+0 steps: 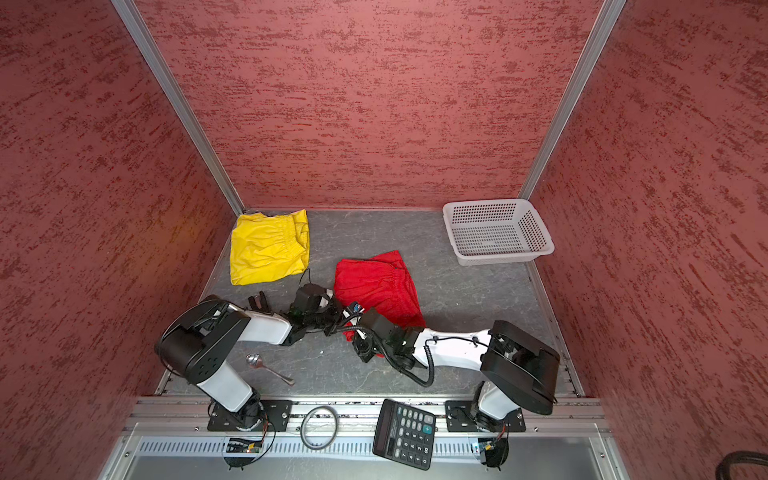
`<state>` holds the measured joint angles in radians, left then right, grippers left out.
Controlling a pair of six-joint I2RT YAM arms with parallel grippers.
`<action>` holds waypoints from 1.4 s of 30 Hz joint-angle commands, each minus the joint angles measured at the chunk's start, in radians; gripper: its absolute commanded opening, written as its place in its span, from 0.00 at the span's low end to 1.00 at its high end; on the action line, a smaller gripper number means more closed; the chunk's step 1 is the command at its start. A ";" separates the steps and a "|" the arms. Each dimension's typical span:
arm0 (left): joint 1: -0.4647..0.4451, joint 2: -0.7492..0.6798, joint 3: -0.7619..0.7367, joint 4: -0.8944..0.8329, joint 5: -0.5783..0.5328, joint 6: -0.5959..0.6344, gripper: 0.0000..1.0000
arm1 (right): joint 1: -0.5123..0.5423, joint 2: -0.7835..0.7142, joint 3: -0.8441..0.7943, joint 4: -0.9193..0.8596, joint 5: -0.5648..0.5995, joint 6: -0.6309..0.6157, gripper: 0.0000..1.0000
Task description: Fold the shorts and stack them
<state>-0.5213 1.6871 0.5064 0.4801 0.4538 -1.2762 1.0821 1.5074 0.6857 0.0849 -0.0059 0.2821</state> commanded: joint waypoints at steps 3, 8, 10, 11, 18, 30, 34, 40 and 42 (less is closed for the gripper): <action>0.049 0.023 0.153 -0.124 0.013 0.094 0.00 | -0.018 -0.080 -0.035 0.072 -0.024 0.083 0.43; 0.135 0.027 0.352 -0.408 0.022 0.276 0.00 | -0.047 -0.133 -0.051 0.075 0.006 0.151 0.59; 0.166 0.049 0.464 -0.552 0.012 0.369 0.00 | -0.063 -0.156 -0.071 0.091 0.016 0.171 0.61; 0.181 0.070 0.526 -0.630 0.008 0.420 0.00 | -0.070 -0.167 -0.086 0.102 0.020 0.179 0.61; 0.247 0.231 0.848 -0.924 0.017 0.652 0.00 | -0.112 -0.234 -0.151 0.092 0.192 0.266 0.61; 0.426 0.335 1.230 -1.221 -0.086 0.823 0.00 | -0.149 -0.295 -0.246 0.140 0.371 0.358 0.62; 0.466 0.355 1.269 -1.207 -0.099 0.828 0.00 | -0.156 -0.262 -0.222 0.133 0.379 0.338 0.62; 0.494 0.421 1.378 -1.221 -0.104 0.805 0.00 | -0.163 -0.199 -0.190 0.124 0.384 0.331 0.62; 0.492 0.437 1.414 -1.210 -0.104 0.791 0.00 | -0.165 -0.183 -0.189 0.130 0.382 0.341 0.62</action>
<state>-0.0288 2.1067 1.8721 -0.7368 0.3595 -0.4816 0.9245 1.3079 0.4675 0.1982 0.3443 0.6029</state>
